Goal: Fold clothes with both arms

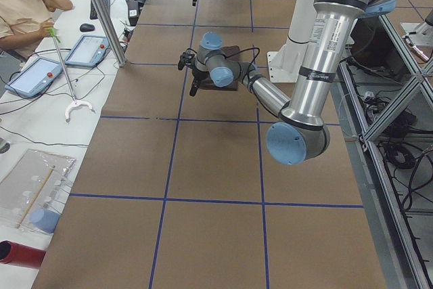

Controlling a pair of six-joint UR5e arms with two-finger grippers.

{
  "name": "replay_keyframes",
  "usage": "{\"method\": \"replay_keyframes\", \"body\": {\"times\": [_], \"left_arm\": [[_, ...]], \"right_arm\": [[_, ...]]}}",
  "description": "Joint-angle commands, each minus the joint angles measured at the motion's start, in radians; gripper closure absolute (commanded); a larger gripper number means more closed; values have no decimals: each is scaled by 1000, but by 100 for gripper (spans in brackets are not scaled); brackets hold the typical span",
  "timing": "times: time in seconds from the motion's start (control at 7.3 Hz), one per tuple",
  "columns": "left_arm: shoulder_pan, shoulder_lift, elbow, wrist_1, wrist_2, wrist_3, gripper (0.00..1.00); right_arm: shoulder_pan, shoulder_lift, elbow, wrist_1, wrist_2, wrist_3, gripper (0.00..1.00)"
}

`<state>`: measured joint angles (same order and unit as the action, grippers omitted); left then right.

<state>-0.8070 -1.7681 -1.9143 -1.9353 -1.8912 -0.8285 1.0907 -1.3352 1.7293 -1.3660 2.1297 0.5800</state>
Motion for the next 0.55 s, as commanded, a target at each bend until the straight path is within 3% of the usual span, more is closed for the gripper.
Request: {"method": "replay_keyframes", "body": {"times": [0.0,0.14,0.27,0.41], "left_arm": [[-130,200,-104,2,-31,251,0],[-217,255,-111,2,-63,410,0],[-350,284,-94,27,-174,533,0],[-456,304,-48,62,-281,540,0]], "right_arm": [[221,-131,19,-62,108,-321,0],[291,-168,18,-115,119,-457,0],[325,-224,10,-137,119,-571,0],[327,-310,3,-133,104,-600,0]]}}
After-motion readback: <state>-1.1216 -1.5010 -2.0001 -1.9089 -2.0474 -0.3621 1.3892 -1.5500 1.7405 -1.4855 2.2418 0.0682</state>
